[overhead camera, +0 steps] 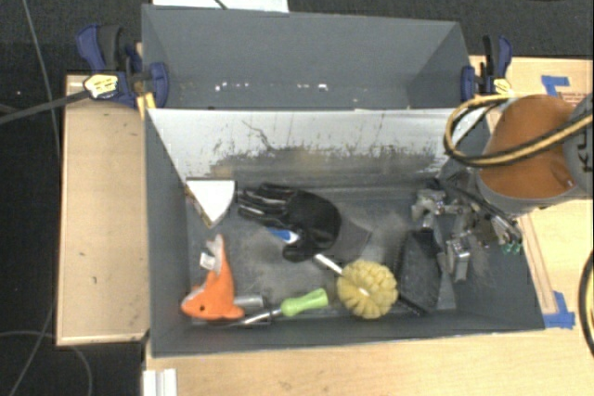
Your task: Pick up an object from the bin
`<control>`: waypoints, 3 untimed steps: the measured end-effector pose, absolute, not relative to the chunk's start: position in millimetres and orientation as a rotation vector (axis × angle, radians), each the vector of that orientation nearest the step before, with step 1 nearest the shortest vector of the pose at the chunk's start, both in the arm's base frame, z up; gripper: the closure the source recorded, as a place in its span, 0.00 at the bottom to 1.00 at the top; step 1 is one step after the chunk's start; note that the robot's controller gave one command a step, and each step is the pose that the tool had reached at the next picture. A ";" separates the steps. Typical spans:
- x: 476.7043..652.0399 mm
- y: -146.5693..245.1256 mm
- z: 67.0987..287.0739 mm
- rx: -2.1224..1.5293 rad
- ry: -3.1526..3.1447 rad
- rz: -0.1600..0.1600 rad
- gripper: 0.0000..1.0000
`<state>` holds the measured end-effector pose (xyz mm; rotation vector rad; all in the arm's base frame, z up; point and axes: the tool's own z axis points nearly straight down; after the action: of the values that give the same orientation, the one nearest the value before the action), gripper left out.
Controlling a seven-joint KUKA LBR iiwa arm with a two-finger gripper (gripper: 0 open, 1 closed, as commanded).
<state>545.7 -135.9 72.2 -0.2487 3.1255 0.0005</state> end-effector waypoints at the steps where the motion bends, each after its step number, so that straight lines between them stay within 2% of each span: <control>1: 545.8 -136.1 72.1 -0.267 3.124 0.000 0.00; 2: 544.1 -131.1 160.3 -0.257 3.115 -0.004 0.00; 3: 547.2 -133.7 152.0 -0.251 3.108 -0.006 0.00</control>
Offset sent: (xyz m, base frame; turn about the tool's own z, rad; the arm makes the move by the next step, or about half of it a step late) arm -0.0039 0.0051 0.0825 -0.0051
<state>547.2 -133.7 152.0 -0.2511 3.1085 -0.0064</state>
